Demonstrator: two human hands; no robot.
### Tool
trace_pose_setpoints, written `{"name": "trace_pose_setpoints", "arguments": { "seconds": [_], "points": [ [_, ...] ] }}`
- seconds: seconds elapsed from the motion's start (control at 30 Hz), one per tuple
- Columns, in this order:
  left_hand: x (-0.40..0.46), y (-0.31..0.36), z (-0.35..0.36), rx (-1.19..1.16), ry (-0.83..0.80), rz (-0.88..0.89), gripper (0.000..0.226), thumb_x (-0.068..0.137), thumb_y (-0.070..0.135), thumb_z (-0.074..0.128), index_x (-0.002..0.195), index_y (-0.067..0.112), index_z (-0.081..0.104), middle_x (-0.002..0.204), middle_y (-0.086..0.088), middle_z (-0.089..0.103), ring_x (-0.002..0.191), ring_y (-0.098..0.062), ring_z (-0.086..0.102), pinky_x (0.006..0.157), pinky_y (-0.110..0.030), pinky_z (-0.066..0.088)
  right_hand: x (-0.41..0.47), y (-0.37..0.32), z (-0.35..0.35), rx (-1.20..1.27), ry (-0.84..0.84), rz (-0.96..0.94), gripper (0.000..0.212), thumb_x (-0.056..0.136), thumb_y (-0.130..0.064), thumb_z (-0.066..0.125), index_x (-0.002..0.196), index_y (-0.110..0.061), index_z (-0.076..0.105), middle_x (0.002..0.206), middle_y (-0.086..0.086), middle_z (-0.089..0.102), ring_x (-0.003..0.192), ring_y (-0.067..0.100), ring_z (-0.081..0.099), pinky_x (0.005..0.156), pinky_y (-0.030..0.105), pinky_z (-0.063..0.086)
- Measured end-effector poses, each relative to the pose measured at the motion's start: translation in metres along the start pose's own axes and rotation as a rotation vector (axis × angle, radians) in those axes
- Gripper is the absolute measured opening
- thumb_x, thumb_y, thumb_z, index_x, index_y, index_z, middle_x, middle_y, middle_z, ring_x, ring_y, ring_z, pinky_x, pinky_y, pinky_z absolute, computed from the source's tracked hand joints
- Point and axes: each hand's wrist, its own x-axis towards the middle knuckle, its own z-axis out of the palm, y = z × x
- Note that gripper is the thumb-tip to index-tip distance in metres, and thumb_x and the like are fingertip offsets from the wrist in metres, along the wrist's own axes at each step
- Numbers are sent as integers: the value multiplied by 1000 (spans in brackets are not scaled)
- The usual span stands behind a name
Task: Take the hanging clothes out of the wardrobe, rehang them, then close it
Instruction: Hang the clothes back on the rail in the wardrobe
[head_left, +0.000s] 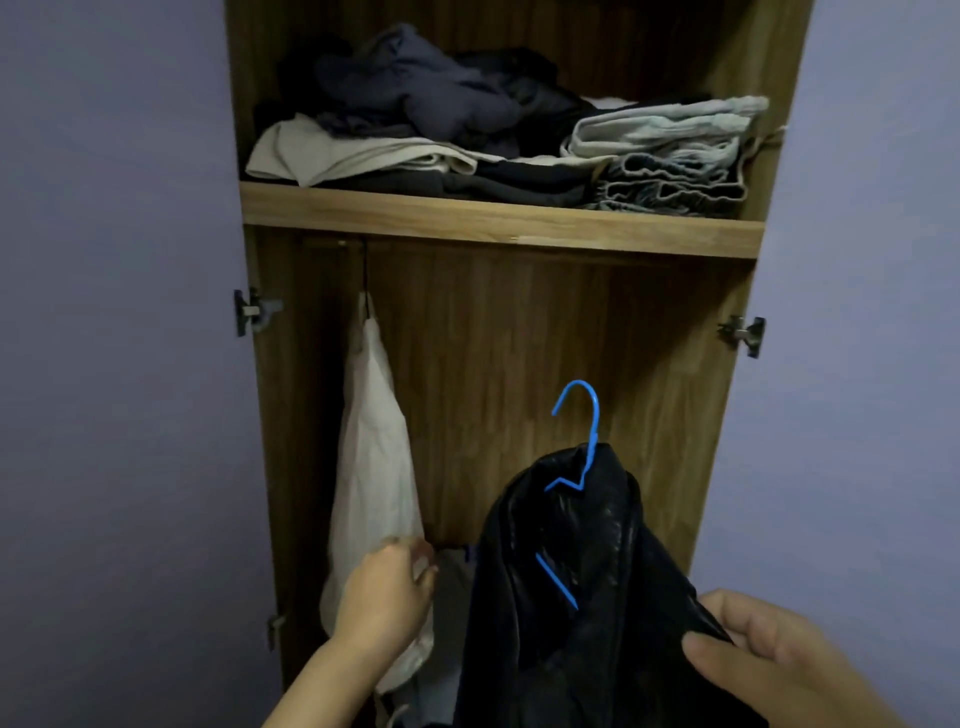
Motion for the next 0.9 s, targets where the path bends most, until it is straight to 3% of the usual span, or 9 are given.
{"name": "trace_pose_setpoints", "arguments": {
  "seconds": [0.07,0.1,0.17,0.27,0.4,0.57,0.8,0.9],
  "points": [
    [25,-12,-3,21,3,-11,24,93,32,51,117,30,54,117,7,56,101,-8,55,85,-21,45,31,-6,11,-7,0,-12,27,68,-5,78,85,11,65,75,20,71,71,26,67,61,23,50],
    [37,-18,-3,24,11,-16,24,92,34,51,116,32,53,116,8,55,100,-7,54,85,-21,45,47,-11,17,2,14,-22,22,72,-3,75,86,11,65,75,21,71,72,28,67,64,26,50],
    [61,-29,-2,36,37,-33,25,91,36,53,115,34,52,115,10,55,102,-6,53,87,-21,46,77,-22,30,-2,23,-44,4,83,7,60,84,8,64,70,18,71,64,22,67,59,22,49],
    [87,-39,5,68,59,-76,27,90,39,53,116,37,50,118,12,52,107,-5,51,92,-21,43,120,-36,48,20,48,-84,12,86,11,54,80,8,64,64,18,69,53,18,64,48,18,49],
    [114,-52,12,93,35,-100,30,90,39,52,120,38,47,126,11,48,116,-7,48,97,-21,39,175,-57,72,51,72,-153,16,89,8,50,77,5,61,56,11,66,48,16,63,43,19,48],
    [152,-70,0,135,98,-133,30,91,38,52,121,37,46,128,12,46,116,-6,46,99,-21,39,247,-84,95,-38,85,-272,15,92,-3,53,81,0,62,73,17,68,64,26,64,61,33,51],
    [209,-85,-18,78,140,-97,33,92,38,51,125,36,47,122,14,47,110,-4,47,88,-17,40,352,-116,126,-100,34,-391,21,92,-6,53,91,14,57,73,18,57,65,27,57,59,29,43],
    [224,-88,-22,102,197,-119,34,93,37,50,127,34,46,125,13,46,109,-3,46,82,-13,36,393,-131,141,-87,6,-426,19,92,-7,53,91,11,59,73,16,57,64,25,56,58,27,42]
  ]
}}
